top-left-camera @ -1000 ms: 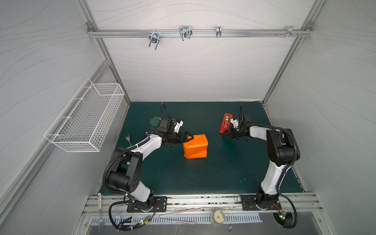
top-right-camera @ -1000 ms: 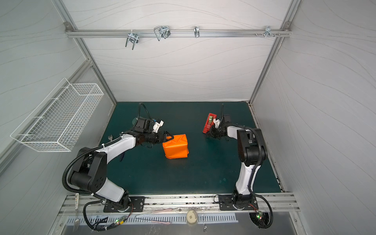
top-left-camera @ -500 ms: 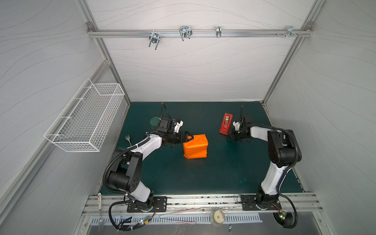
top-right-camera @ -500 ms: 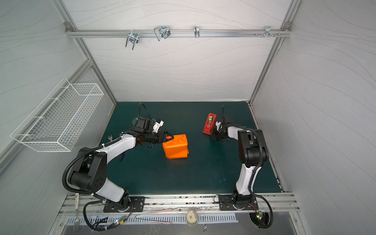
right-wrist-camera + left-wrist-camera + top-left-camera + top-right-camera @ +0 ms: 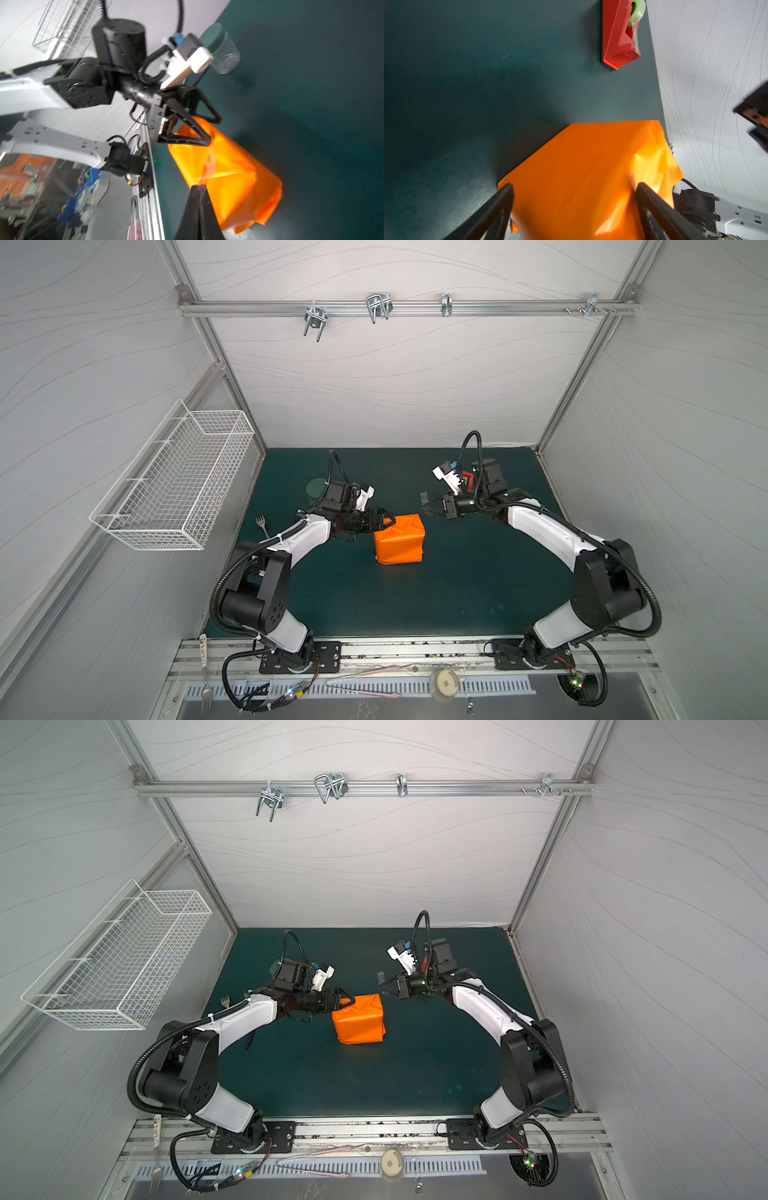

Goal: Wrap a gift box in wrapping paper
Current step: Stick the wrapping paper to the gift box.

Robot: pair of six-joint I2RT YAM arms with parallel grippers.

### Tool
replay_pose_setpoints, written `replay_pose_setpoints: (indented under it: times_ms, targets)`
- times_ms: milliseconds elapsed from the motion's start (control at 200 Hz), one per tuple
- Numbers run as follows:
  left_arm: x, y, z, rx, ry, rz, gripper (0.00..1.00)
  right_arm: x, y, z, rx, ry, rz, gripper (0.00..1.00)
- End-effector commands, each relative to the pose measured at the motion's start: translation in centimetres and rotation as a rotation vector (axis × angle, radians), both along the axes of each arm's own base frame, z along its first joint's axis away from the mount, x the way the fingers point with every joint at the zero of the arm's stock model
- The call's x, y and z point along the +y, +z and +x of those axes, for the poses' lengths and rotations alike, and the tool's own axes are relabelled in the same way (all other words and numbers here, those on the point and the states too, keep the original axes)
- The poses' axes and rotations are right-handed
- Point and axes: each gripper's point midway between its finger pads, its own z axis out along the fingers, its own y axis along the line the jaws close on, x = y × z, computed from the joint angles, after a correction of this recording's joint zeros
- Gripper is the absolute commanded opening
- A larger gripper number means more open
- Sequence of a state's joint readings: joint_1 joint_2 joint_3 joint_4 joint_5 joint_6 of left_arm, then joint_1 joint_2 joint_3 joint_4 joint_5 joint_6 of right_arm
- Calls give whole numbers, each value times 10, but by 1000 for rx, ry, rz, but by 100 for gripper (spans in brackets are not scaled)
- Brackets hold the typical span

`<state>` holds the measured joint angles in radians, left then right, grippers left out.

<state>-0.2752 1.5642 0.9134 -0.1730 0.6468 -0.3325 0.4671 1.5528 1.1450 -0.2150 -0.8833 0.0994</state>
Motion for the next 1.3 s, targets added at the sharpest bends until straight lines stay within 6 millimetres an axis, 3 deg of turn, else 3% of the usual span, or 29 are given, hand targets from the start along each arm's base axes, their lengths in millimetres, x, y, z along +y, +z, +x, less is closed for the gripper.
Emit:
replay_pose_setpoints:
  times_ms: [0, 200, 335, 470, 1076, 1296]
  targets:
    - [14, -41, -21, 108, 4, 114, 92, 18, 5, -26, -15, 114, 5, 0]
    - [15, -40, -21, 103, 7, 116, 92, 45, -21, -44, 6, 199, -68, 0]
    - [15, -38, -21, 98, 7, 116, 92, 47, -41, -43, 19, 199, -111, 0]
    - [15, -37, -20, 98, 8, 111, 92, 51, -43, -36, 7, 197, -121, 0]
    - [13, -37, -21, 109, 6, 103, 92, 44, -68, -10, -121, 197, -177, 0]
    - [12, -36, -22, 111, 3, 94, 92, 39, -83, -12, -196, 230, -211, 0]
